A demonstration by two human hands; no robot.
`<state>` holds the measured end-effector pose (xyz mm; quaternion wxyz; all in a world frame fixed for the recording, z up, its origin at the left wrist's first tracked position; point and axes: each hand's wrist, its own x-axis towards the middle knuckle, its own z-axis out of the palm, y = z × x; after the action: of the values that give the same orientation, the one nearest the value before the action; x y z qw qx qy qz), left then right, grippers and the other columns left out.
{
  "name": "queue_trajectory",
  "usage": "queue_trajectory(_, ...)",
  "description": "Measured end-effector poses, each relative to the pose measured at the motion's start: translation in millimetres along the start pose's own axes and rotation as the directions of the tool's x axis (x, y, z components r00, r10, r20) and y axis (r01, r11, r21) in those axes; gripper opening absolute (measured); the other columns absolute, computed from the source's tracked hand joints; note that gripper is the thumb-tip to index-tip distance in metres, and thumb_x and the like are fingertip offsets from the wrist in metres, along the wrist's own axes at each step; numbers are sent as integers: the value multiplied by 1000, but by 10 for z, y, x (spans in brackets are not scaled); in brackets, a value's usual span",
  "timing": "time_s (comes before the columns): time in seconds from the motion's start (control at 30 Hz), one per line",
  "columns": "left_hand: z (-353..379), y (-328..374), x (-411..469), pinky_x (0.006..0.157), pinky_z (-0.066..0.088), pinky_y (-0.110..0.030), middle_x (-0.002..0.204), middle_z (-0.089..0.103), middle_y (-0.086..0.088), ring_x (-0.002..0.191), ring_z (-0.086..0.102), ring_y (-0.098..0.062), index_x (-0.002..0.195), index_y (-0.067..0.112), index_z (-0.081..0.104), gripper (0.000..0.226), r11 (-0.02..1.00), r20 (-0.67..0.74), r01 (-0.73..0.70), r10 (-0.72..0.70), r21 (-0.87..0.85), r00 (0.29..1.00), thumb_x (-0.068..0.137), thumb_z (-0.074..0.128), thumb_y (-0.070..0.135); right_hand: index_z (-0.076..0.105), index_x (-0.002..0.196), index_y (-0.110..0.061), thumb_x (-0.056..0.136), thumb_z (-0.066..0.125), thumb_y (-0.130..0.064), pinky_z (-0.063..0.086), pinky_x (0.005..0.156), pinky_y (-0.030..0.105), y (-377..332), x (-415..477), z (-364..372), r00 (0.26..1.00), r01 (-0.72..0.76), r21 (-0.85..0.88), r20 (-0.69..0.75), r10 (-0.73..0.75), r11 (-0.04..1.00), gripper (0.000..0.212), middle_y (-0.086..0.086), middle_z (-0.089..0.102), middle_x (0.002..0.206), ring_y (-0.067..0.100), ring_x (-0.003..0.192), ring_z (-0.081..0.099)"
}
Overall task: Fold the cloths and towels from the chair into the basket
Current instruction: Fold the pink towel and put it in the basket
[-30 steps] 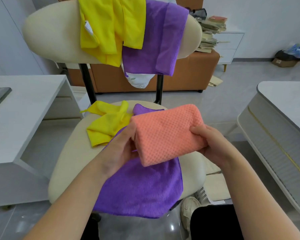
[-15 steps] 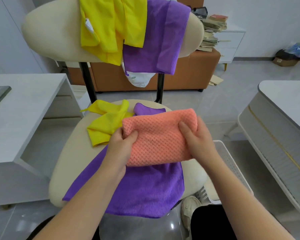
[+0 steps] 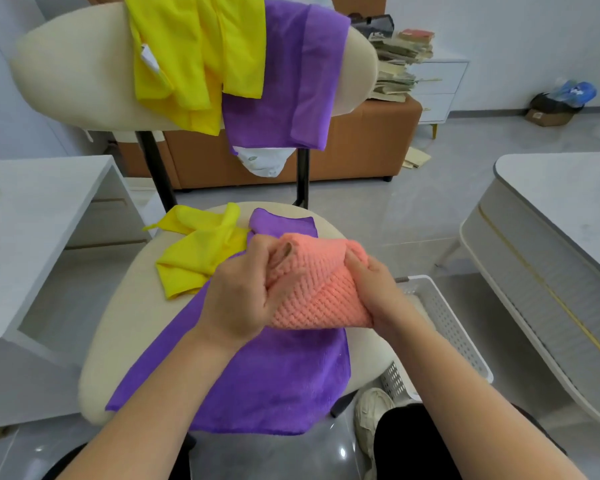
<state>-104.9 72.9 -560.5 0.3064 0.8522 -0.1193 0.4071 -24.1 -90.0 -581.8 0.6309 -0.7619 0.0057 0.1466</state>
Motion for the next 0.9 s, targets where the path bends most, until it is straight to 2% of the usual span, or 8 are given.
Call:
queue_trajectory(0.13,101,80,46,55,34,-29,60,58,-6,66,43,-19,94,12,44,37,890,163,-446,428,96,889,100,32,46,65,93,-8,96,50,-24,55,72,31,-2,15,-169,898,-321,-53,301,322,945,23,9,71,88,19,78,68)
queue_trajectory(0.2,162,180,138,53,31,-30,59,55,-5,59,41,-16,91,12,43,36,821,214,-566,543,66,812,101,29,44,63,93,-3,97,47,-18,51,75,29,-57,22,-289,887,-282,-250,300,351,926,22,5,66,87,16,79,63)
queue_trajectory(0.33,357,405,291,45,36,-32,63,54,-3,55,46,-21,92,14,42,29,686,269,-720,716,-103,644,102,27,35,47,131,4,100,38,-8,44,75,19,-65,-7,-538,859,-230,-447,324,396,865,34,14,49,109,19,101,42)
queue_trajectory(0.43,500,452,415,44,36,-30,62,57,-2,53,51,-20,91,15,42,33,706,292,-704,691,-79,661,102,24,40,50,127,5,101,38,-14,45,94,34,-51,-47,-684,893,-146,-506,302,333,850,35,23,52,121,27,112,49)
queue_trajectory(0.53,647,417,462,42,39,-29,63,60,-2,53,57,-21,96,16,42,37,849,296,-528,508,-16,809,98,29,51,61,108,-11,100,39,-26,45,94,35,-31,11,-811,966,-69,-566,167,196,821,26,7,61,109,23,107,56)
queue_trajectory(0.63,853,449,441,53,42,-33,72,62,-2,65,60,-27,100,19,39,44,999,320,-27,15,33,947,83,44,60,59,122,-6,101,35,-30,39,90,30,-30,92,-1013,997,-44,-533,-72,6,845,40,18,59,123,29,113,53)
queue_trajectory(0.73,1105,446,520,64,32,-31,82,59,-1,84,57,-27,97,11,50,36,811,261,576,-536,-108,803,90,52,47,56,116,-7,101,35,-35,33,76,28,-64,59,-1262,890,127,-481,-331,-314,867,39,11,62,106,28,102,54)
queue_trajectory(0.9,1609,506,531,91,46,-36,103,59,-5,102,57,-27,104,12,56,33,498,388,857,-769,-132,508,95,46,42,50,95,-10,97,41,-43,44,69,39,7,-47,-1576,766,270,-543,-379,-519,795,34,0,56,82,22,79,54)
